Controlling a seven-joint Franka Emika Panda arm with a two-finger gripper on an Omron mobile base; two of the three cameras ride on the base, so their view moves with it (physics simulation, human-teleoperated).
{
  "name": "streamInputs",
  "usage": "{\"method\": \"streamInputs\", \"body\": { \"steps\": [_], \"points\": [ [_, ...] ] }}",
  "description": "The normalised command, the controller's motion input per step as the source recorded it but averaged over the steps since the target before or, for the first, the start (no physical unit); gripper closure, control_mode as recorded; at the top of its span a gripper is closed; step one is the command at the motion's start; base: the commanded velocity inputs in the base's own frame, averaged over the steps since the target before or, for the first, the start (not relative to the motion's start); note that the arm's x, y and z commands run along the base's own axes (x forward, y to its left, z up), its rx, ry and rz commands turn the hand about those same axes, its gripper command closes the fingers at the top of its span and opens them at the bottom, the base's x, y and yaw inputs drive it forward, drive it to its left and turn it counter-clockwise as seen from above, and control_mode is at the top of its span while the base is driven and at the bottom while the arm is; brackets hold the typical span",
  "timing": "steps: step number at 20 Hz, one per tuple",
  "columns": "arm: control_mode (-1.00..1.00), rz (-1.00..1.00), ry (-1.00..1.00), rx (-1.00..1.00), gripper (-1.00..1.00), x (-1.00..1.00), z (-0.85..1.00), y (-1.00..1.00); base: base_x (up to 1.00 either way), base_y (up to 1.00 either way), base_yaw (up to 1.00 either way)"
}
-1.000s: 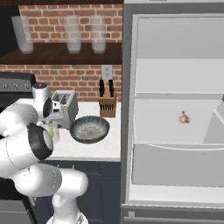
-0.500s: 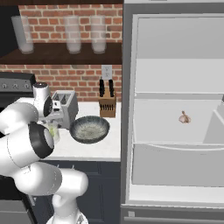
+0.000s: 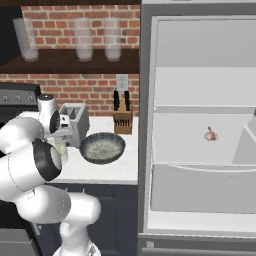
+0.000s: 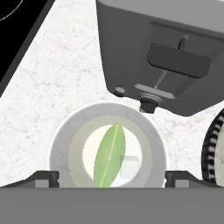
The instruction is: Grab a lemon wedge from the fridge and one ice cube from the ice bowl, and put them in the glass of lemonade.
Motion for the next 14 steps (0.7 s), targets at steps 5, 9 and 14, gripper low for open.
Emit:
{"method": "streamInputs", "body": {
  "steps": [5,9,14],
  "points": [
    [-1.00,0.00,0.00,0.00,-1.00,0.00,0.00,0.00,0.00,0.00,0.00],
    [-1.00,0.00,-0.03,0.04,-1.00,-0.14,0.09,-0.07,0.00,0.00,0.00],
    [-1.00,0.00,-0.07,0.11,-1.00,-0.23,0.20,-0.28,0.00,0.00,0.00]
  ]
}}
